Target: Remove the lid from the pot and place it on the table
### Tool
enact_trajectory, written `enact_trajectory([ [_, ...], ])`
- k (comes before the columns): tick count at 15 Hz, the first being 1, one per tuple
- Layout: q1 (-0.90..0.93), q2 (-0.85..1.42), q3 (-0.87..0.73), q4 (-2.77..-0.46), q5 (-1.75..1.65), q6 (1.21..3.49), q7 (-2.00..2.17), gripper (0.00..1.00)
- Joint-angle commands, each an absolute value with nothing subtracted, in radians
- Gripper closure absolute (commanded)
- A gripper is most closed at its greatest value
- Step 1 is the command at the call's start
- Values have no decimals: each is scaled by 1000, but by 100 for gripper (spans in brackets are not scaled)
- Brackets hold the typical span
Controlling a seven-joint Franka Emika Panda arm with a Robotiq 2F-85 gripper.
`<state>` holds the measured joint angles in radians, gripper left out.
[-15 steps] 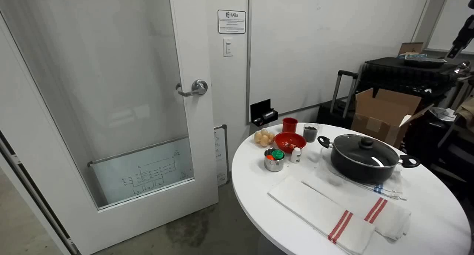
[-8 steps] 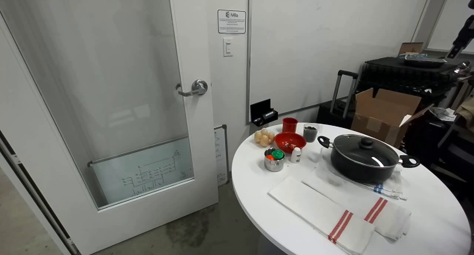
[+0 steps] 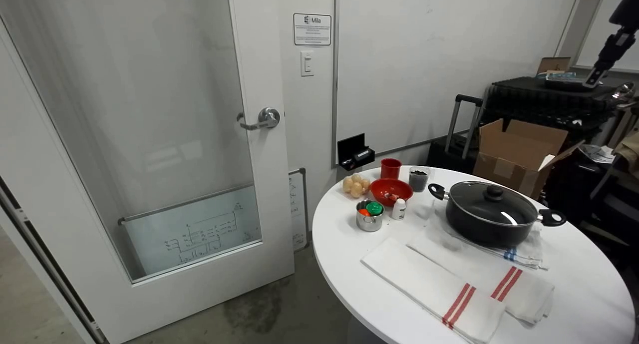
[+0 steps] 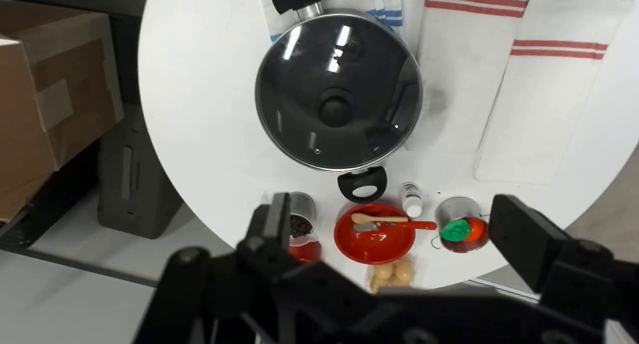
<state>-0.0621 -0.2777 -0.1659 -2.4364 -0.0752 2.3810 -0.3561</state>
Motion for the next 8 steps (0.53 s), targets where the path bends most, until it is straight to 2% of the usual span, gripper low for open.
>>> enact_trajectory([
  [1,-30,-131,-219,-2315,66,2352,-523,0],
  [8,-89,145,-174,-2102,86,2253,-562,0],
])
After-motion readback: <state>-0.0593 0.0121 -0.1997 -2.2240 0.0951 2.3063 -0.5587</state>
